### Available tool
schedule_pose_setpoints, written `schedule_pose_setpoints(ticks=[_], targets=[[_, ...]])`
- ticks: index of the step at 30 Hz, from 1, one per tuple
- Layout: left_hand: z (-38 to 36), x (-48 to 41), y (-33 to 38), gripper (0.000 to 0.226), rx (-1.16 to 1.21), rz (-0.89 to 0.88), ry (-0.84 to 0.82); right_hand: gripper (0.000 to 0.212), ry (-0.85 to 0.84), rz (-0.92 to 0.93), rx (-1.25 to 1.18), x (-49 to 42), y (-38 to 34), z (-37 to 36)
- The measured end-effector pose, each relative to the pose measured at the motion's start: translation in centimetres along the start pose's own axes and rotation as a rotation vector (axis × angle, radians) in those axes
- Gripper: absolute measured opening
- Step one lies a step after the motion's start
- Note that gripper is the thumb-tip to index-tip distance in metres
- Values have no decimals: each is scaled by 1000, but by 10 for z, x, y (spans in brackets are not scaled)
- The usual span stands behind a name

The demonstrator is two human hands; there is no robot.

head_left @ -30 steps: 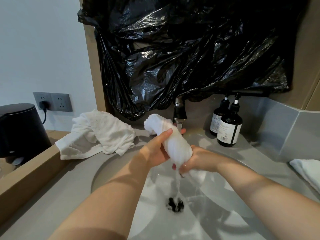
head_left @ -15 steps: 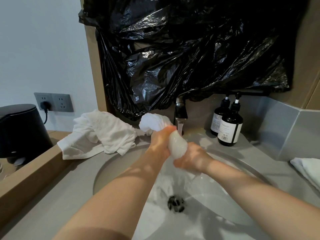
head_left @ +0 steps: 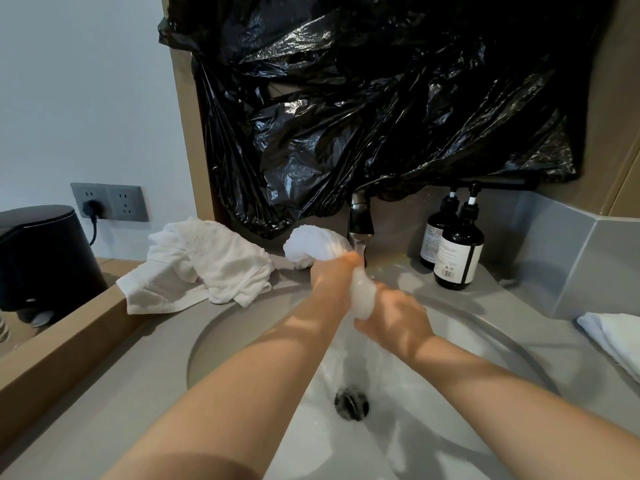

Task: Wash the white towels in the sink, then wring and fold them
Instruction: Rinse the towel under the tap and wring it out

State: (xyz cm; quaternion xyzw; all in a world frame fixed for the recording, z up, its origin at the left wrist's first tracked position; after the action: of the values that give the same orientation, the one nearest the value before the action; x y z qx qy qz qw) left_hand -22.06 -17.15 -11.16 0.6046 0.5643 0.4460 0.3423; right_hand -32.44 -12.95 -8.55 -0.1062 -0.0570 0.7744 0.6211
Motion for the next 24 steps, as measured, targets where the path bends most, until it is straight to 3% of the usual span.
schedule_pose_setpoints(ticks=[5,10,13,16,18,20,22,23,24], targets=[[-2,0,-6,47,63,3,-69,34,-68,-68,-59,-8,14,-9],[-3,9,-11,96,143,18,36,43,-113,-86,9,-14,22,-7],[2,8,-19,79,125,61,27,63,-377,-52,-199,-12,31,-20],[4,4,-20,78,99,74,-35,77,-758,62,-895,-1,33,-42],[2,3,-17,83,151,58,-76,72,-786,29,-1300,-3,43,-44],[-2,6,-11,66,226,68,-138,72,-680,-138,-1580,-14,66,-53],[-6,8,-5,25,295,76,-197,71,-604,-225,-1679,-22,79,-62],[-7,7,-4,13,337,74,-226,72,-634,-216,-1681,-23,77,-66],[-6,7,-2,18,371,71,-241,76,-718,-183,-1685,-19,66,-71]])
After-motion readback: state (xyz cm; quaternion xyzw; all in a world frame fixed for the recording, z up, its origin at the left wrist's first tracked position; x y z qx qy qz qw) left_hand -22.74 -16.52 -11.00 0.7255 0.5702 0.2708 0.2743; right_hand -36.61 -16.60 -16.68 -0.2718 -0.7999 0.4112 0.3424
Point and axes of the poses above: each hand's wrist, its own x-axis away from the middle knuckle, its own z-axis out of the back of the hand, y = z × x, the point moved 9 cm from there along -x, towards the middle knuckle, and after that the axes turned 12 degrees about -y, right-handed, at the moved point
